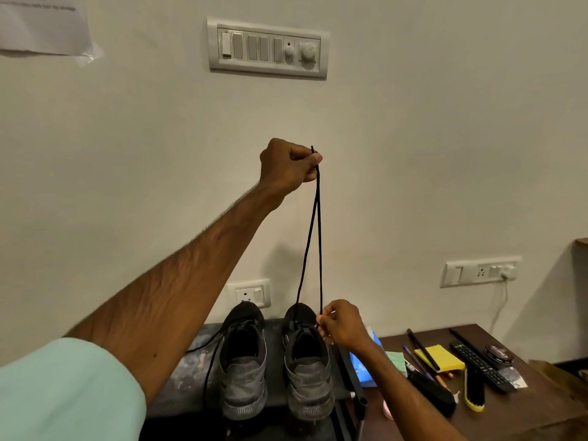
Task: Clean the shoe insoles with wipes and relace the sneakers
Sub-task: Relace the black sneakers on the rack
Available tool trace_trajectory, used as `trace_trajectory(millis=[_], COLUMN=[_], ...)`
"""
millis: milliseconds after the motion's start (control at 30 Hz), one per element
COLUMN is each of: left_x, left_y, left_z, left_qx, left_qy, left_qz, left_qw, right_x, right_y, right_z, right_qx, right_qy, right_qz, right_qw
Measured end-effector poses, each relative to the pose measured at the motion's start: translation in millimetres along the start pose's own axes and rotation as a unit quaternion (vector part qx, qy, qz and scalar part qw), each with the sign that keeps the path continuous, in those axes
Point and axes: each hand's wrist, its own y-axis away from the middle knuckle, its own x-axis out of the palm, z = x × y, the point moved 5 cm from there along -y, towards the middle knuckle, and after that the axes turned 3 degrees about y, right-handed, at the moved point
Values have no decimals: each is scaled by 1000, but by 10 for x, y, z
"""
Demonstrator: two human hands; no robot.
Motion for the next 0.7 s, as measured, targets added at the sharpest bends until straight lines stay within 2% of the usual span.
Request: trace_trajectory(millis=[367, 500, 700], left_x=[-119, -156, -217], left_y=[-51, -79, -118], left_z=[80, 52, -27], left_qx=[-21, -26, -28], left_qy=[22, 23, -18], left_qz=[-11, -9, 20], left_qw=[999, 999, 999], right_x=[-36, -201, -965], right_y=[-47, -104, -160], right_z=[56, 347, 1355], right_qx=[20, -45, -145], right_qy=[15, 32, -120], right_qz=[-3, -10, -86], right_qw=[1000, 998, 978])
